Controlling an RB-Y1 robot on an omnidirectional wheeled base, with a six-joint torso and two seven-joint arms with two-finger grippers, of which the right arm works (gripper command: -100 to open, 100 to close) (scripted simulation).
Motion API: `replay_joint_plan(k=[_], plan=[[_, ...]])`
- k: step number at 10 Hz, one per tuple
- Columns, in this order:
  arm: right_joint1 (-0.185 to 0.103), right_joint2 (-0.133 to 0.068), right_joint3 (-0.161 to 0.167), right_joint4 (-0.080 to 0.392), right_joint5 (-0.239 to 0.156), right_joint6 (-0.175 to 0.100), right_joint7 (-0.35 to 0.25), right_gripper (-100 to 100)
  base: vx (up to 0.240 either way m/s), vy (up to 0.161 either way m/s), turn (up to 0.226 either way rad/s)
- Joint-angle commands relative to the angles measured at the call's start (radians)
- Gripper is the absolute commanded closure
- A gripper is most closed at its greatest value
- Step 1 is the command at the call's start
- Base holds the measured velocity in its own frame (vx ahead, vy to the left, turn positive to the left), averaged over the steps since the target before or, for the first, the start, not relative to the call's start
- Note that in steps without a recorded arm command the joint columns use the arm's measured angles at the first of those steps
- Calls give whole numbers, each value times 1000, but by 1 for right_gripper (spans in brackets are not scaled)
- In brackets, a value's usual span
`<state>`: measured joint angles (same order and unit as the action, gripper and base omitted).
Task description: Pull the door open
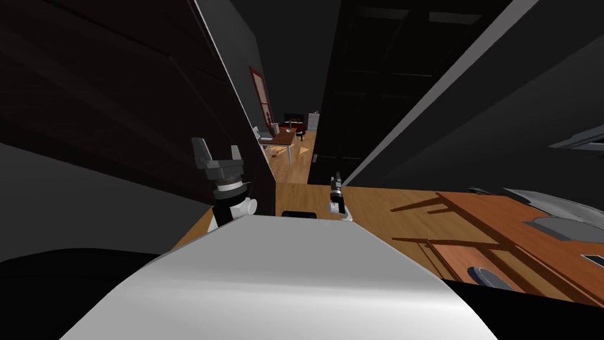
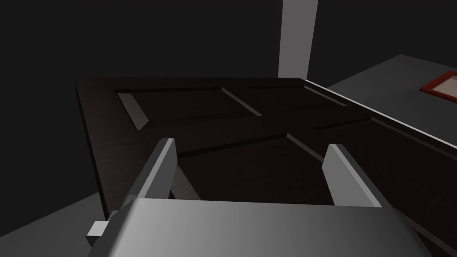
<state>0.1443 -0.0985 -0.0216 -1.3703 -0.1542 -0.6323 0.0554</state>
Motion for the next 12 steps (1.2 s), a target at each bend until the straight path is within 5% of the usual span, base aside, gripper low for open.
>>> replay_joint_plan(k=[1, 12], plan=[[-21, 0, -3, 49, -12, -12, 9, -100, 87, -27, 109], [-147, -1, -26, 351, -87, -85, 55, -100, 92, -30, 97]])
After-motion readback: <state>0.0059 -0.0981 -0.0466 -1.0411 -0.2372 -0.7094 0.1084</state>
